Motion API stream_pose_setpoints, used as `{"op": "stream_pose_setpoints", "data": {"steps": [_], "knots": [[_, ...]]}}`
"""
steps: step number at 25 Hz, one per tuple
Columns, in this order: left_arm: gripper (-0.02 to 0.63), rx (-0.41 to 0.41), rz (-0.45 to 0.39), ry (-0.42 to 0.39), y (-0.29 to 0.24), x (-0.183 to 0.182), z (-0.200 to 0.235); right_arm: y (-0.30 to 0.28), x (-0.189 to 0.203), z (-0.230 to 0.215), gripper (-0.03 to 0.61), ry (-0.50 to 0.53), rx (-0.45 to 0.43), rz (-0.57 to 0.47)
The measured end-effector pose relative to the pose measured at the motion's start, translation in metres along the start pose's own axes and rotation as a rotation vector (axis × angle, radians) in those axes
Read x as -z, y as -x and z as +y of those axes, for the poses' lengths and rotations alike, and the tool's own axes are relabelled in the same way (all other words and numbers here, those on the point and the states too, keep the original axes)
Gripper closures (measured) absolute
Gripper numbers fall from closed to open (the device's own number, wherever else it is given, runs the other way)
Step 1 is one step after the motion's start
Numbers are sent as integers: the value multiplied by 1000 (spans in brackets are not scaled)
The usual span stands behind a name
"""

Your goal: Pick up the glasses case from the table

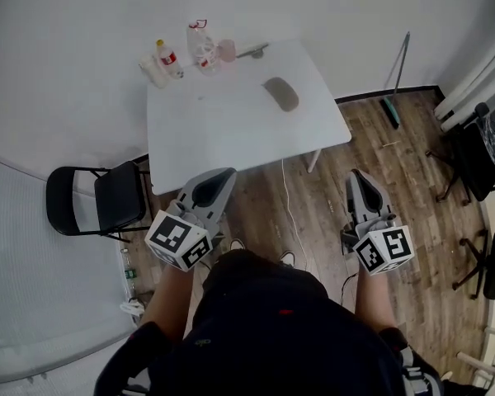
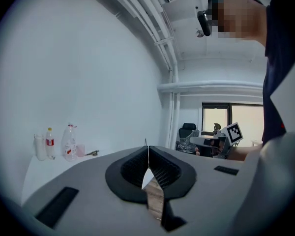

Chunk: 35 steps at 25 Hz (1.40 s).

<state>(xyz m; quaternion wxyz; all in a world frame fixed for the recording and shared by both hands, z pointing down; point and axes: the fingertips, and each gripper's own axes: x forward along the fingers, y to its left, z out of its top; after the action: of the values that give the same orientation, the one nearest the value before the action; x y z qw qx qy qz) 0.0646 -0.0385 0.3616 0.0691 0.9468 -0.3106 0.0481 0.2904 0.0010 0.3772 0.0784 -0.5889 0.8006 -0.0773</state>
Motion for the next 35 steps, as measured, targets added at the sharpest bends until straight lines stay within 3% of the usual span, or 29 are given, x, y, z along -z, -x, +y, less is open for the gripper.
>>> {"op": "stream_pose_setpoints", "data": {"steps": [7,16,22,28,35], "knots": [[591,42,-5,33,-41,5,20,-27,-1,-26,558,26,32,11],[591,95,-23,29,-86,-11,99,-100,1,-48,558,54,116,55],[591,103,4,49,-93,-10,187,-198,-5,-6,557,31,32,0],[591,111,16,61,-89,-6,257,-265,14,21,557,51,39,54],[591,63,25,116,-94,6,279,-313,32,13,555,65,-24,131]]}}
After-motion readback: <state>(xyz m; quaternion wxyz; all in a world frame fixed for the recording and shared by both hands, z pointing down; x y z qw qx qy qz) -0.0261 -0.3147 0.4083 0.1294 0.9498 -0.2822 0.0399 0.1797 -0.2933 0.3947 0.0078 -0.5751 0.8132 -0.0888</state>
